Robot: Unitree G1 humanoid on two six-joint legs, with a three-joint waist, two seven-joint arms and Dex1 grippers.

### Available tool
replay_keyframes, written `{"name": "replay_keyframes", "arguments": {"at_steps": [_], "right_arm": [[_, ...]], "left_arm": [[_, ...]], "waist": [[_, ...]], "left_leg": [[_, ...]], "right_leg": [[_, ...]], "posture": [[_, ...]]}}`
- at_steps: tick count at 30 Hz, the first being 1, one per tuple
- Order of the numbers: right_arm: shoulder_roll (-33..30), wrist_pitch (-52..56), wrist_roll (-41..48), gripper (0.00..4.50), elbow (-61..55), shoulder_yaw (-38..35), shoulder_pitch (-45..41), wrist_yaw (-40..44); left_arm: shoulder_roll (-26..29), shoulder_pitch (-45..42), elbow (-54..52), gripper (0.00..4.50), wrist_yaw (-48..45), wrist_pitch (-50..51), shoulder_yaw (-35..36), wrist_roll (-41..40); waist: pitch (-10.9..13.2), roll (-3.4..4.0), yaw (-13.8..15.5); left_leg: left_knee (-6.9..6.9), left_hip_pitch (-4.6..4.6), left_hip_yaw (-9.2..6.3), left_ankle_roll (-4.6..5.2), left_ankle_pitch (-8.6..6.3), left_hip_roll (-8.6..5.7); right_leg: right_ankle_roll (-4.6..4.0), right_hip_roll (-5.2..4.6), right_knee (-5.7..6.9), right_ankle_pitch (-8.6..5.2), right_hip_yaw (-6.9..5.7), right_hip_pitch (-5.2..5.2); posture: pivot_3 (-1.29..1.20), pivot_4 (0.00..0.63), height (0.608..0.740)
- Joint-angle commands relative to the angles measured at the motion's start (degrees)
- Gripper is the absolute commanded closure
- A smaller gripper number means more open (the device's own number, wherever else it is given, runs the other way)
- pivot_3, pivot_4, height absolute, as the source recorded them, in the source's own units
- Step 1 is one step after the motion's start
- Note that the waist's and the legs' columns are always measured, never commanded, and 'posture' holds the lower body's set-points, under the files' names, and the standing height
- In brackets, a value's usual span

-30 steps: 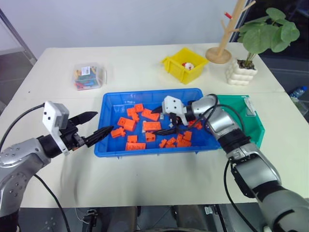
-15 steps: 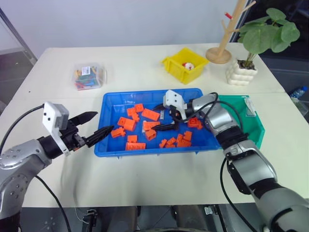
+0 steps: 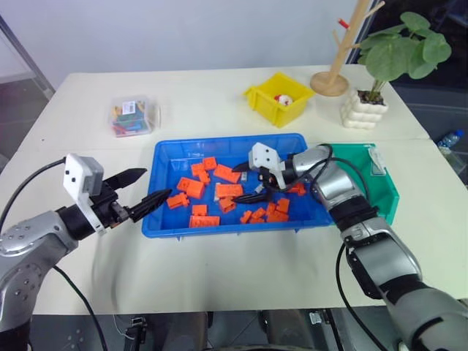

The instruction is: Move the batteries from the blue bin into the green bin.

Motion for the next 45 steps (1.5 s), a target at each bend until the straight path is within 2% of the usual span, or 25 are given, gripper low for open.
{"name": "replay_keyframes", "arguments": {"at_steps": [1, 12, 17, 27, 30, 35, 41, 45], "right_arm": [[-0.29, -0.71, -1.86, 0.05, -1.1, 2.04, 1.74, 0.82], [-1.51, 3.23, 0.01, 0.05, -8.75, 1.78, 3.97, 3.38], [-0.48, 2.73, -0.78, 0.05, -3.69, 0.23, -0.23, 0.24], [1.73, 0.35, -2.91, 0.05, 2.81, 1.47, -0.63, -1.91], [2.22, 0.14, -3.2, 0.95, 3.35, 1.55, -0.66, -2.01], [3.06, 0.85, -2.67, 3.3, 2.84, 0.72, -1.55, -2.56], [2.75, 1.81, -1.59, 3.3, 0.72, -0.79, -3.12, -2.98], [1.72, 4.53, 0.34, 3.3, 0.63, -4.67, -7.26, -4.65]], "left_arm": [[0.15, 0.17, -1.82, 0.0, 0.34, -0.88, 1.87, -0.96], [0.02, 0.58, -1.93, 0.0, 0.75, -1.14, 1.83, -0.99], [-0.15, 0.15, -1.64, 0.0, 0.71, -1.41, 1.25, -0.73], [-0.27, 0.47, -1.85, 0.0, 0.84, -1.98, 1.19, -0.21], [-0.1, 0.71, -1.75, 0.0, 0.82, -2.2, 1.4, -0.17], [0.01, 0.62, -1.64, 0.0, 0.87, -2.25, 1.34, -0.13], [-0.2, 0.99, -1.68, 0.0, 0.93, -2.36, 1.2, 0.05], [-0.08, 0.97, -1.45, 0.0, 0.87, -2.34, 1.26, -0.11]], "waist": [[0.0, -0.01, 0.02], [-0.02, -0.04, 0.11], [-0.01, -0.03, 0.05], [-0.02, -0.03, 0.05], [-0.02, -0.03, 0.05], [-0.02, -0.03, 0.01], [-0.02, -0.03, 0.03], [0.0, -0.01, 0.04]], "left_leg": [[0.0, 0.0, 0.0, 0.0, 0.0, 0.0], [0.01, 0.01, 0.0, 0.0, 0.0, 0.02], [0.0, 0.01, 0.01, 0.0, 0.0, 0.03], [-0.02, -0.01, 0.01, -0.01, 0.0, 0.03], [-0.01, -0.01, 0.01, -0.01, 0.0, 0.02], [-0.02, -0.01, 0.01, 0.0, 0.0, 0.03], [-0.02, -0.01, 0.01, -0.01, 0.0, 0.03], [-0.02, -0.02, 0.01, -0.01, 0.0, 0.03]], "right_leg": [[0.0, 0.0, 0.0, 0.0, 0.0, 0.0], [0.0, 0.03, 0.0, 0.0, 0.03, 0.02], [-0.02, 0.03, 0.0, 0.0, 0.03, 0.0], [-0.02, 0.04, -0.02, 0.01, 0.03, -0.01], [-0.02, 0.04, -0.02, 0.0, 0.03, 0.0], [-0.02, 0.05, -0.02, 0.0, 0.03, -0.01], [-0.02, 0.05, -0.02, 0.0, 0.03, -0.01], [-0.02, 0.05, -0.02, 0.01, 0.03, -0.03]], "posture": [[0.0, 0.15, 0.74], [0.0, 0.15, 0.74], [0.0, 0.15, 0.74], [0.0, 0.15, 0.74], [0.0, 0.15, 0.74], [0.0, 0.15, 0.74], [0.0, 0.15, 0.74], [0.0, 0.15, 0.74]]}}
